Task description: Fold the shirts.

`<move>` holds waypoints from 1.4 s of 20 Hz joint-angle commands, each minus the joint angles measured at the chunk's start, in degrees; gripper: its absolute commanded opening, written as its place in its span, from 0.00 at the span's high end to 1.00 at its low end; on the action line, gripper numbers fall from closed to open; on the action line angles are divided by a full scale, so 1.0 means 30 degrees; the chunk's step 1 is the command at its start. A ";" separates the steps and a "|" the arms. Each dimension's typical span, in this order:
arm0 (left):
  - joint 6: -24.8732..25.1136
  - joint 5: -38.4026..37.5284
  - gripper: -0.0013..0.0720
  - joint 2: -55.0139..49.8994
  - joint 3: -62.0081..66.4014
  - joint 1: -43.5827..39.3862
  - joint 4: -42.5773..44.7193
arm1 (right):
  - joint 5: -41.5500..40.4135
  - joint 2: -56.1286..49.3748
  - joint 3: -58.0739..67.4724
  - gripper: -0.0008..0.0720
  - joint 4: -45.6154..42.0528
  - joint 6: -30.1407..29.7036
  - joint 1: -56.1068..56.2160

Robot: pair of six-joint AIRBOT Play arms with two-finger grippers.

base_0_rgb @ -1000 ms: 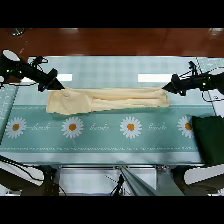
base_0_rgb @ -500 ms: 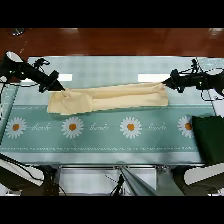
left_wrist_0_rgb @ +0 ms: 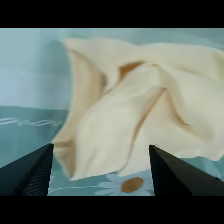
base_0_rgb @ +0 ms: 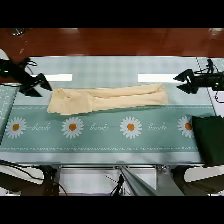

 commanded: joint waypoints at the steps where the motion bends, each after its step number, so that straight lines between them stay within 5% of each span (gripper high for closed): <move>1: -0.2259 0.3322 0.02 0.3024 -0.1450 0.2157 0.2492 | 0.2914 0.0321 -0.0678 0.13 -0.2798 -0.0051 -0.1341; 3: -0.2033 0.7781 0.02 0.5770 -0.4663 0.2368 -0.0590 | 0.2149 0.0189 -0.1923 0.13 -0.2550 -0.0066 -0.0903; 4: -0.0372 0.9020 0.02 0.6958 -0.6222 0.2084 -0.2761 | 0.1836 -0.0051 -0.2193 0.13 -0.2244 -0.0138 -0.0561; 7: 0.4335 0.9355 0.02 0.9449 -0.9602 0.0277 -0.7337 | 0.1559 -0.0874 -0.2200 0.13 -0.0175 -0.0692 0.0539; 11: 0.4736 0.9362 0.02 0.9755 -1.0666 -0.3045 -0.8007 | 0.0998 -0.1399 -0.2193 0.14 0.0270 -0.0670 0.2652; 12: 0.5034 0.9391 0.02 0.9515 -1.0652 -0.3861 -0.8007 | 0.0984 -0.1399 -0.2186 0.24 0.0240 -0.0678 0.3082; 13: 0.5224 0.9391 0.02 0.9216 -1.0652 -0.4677 -0.8007 | 0.1224 -0.1384 -0.2069 0.67 0.0255 -0.0670 0.3257; 14: 0.5224 0.9384 0.03 0.8925 -1.0652 -0.5391 -0.8007 | 0.1690 -0.1304 -0.1902 0.95 0.0291 -0.0699 0.3242; 15: 0.5217 0.9406 0.04 0.8677 -1.0652 -0.5974 -0.8014 | 0.2142 -0.0991 -0.1719 0.95 0.0058 -0.0758 0.3075; 16: 0.5209 0.9449 0.37 0.8415 -1.0644 -0.6550 -0.8029 | 0.2331 -0.0372 -0.1668 0.95 -0.0219 -0.0794 0.2805; 17: 0.5217 0.9457 0.97 0.8189 -1.0652 -0.7045 -0.8174 | 0.2477 0.0474 -0.1668 0.95 -0.0772 -0.0845 0.2463; 22: 0.4779 1.1584 0.96 0.6499 -0.9632 -1.0943 -0.9763 | 0.3869 0.7067 -0.3220 0.95 -0.5617 -0.0605 0.1501; 28: 0.1508 1.2058 0.96 0.0233 -0.3679 -1.7121 -0.9136 | 0.4233 1.6028 -0.7803 0.95 -0.4255 -0.0408 0.1596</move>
